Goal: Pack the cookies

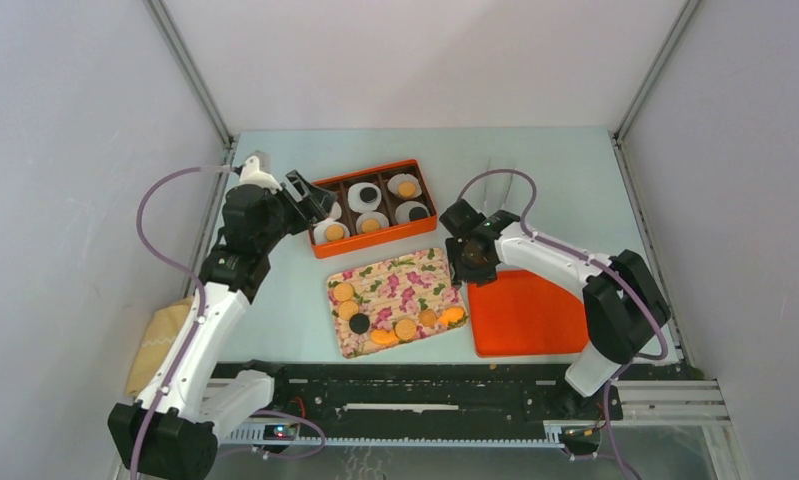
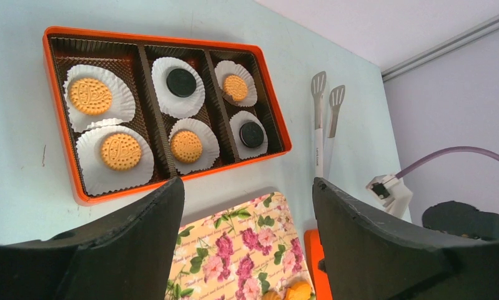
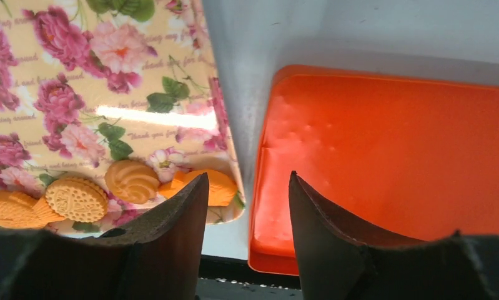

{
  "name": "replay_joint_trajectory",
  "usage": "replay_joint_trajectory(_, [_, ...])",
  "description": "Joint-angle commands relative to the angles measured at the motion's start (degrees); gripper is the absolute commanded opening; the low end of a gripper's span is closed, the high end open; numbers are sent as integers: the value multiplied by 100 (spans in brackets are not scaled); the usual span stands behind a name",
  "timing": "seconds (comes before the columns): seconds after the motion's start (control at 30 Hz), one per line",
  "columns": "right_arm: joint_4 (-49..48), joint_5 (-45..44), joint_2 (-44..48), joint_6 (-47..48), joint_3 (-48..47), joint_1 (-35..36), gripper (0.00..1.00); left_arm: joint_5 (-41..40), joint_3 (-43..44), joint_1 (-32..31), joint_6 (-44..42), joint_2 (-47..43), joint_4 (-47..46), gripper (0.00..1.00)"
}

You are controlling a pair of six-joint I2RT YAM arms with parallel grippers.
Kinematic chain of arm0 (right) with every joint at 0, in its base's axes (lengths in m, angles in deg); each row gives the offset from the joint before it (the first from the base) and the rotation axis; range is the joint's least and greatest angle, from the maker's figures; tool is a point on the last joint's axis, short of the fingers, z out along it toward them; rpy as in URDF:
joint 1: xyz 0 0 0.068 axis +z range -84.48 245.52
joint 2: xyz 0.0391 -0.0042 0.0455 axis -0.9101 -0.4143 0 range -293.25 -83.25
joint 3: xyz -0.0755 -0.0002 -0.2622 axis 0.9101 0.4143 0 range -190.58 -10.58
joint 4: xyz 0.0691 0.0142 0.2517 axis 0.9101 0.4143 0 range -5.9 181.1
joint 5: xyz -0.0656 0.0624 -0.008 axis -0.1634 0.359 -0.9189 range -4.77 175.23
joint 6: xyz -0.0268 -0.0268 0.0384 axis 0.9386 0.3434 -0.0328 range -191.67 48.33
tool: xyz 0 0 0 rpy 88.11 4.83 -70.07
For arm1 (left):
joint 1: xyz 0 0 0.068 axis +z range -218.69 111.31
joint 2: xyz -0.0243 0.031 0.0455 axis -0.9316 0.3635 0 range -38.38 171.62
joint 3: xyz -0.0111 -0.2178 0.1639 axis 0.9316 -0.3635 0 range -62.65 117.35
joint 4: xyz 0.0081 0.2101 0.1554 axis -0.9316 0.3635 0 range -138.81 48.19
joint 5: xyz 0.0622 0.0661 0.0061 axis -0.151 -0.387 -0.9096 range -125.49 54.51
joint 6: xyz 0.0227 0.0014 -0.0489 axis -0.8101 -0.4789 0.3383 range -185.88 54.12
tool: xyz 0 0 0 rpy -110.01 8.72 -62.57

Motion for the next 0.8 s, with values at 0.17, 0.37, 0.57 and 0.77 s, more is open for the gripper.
replay_joint_trajectory(0.17, [-265,-31,-553,-489,-90,92,51,42,-281,-27,-183,-568,-102,80])
replay_joint_trajectory(0.37, [-294,-101,-745,-628,-94,-59,43,90,-352,-28,-171,-683,-102,80])
replay_joint_trajectory(0.57, [-278,-57,-970,-656,-90,-211,34,121,-360,-27,-193,-708,-102,80])
replay_joint_trajectory(0.77, [-287,22,-1186,-696,-98,-216,27,110,-409,-27,-201,-715,-115,80])
